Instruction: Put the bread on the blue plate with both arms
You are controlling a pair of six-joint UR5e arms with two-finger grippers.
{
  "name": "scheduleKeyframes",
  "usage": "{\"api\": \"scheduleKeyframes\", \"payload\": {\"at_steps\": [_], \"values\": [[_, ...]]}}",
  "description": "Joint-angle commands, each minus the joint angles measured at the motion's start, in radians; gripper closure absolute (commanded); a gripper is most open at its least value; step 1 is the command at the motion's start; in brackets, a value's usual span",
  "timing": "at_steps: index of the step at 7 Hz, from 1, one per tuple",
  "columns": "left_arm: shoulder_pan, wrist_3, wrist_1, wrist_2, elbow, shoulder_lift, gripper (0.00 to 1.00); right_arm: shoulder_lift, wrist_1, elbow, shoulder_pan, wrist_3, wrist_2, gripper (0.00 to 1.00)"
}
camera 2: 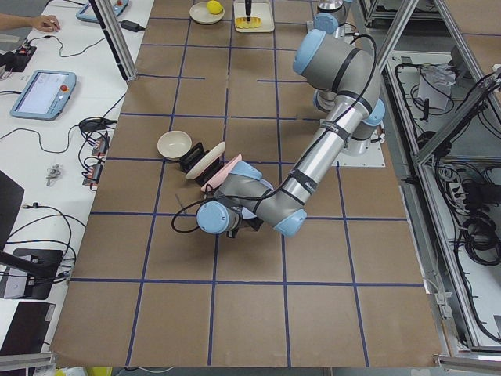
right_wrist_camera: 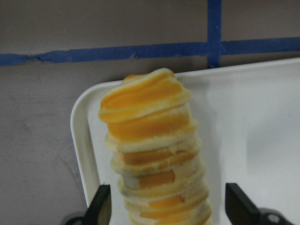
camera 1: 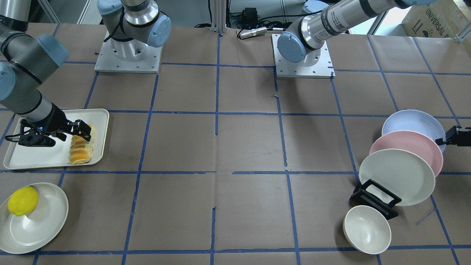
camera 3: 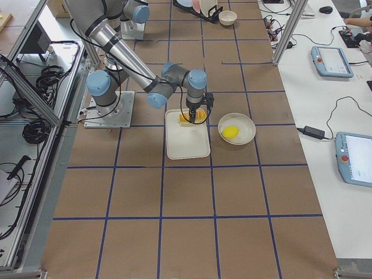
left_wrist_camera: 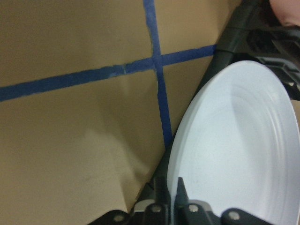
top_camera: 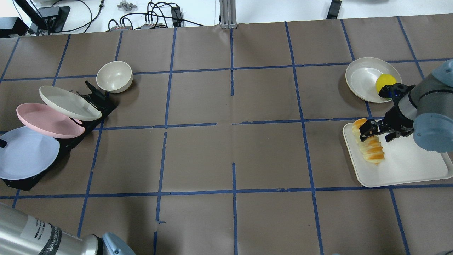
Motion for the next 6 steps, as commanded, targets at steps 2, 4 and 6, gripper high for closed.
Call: {"api": "scheduleKeyframes", "payload": {"at_steps": [2,4,6], "values": [[0.0,0.0,-0.1,0.036,0.018,0.117,0.93,0.028,-0.062,0.011,0.004,0.019,0.008,0.14],[0.0,-0.002,-0.22,0.042,0.015,0.254,0.93,0.039,-0.079,0.013,0.005,0.019,0.009,0.14],[-0.003,-0.024,-0.327,0.031,-0.004,0.374,0.93,0.055,-0.083,0.019,0.007,0.045,0.012,0.14]]}}
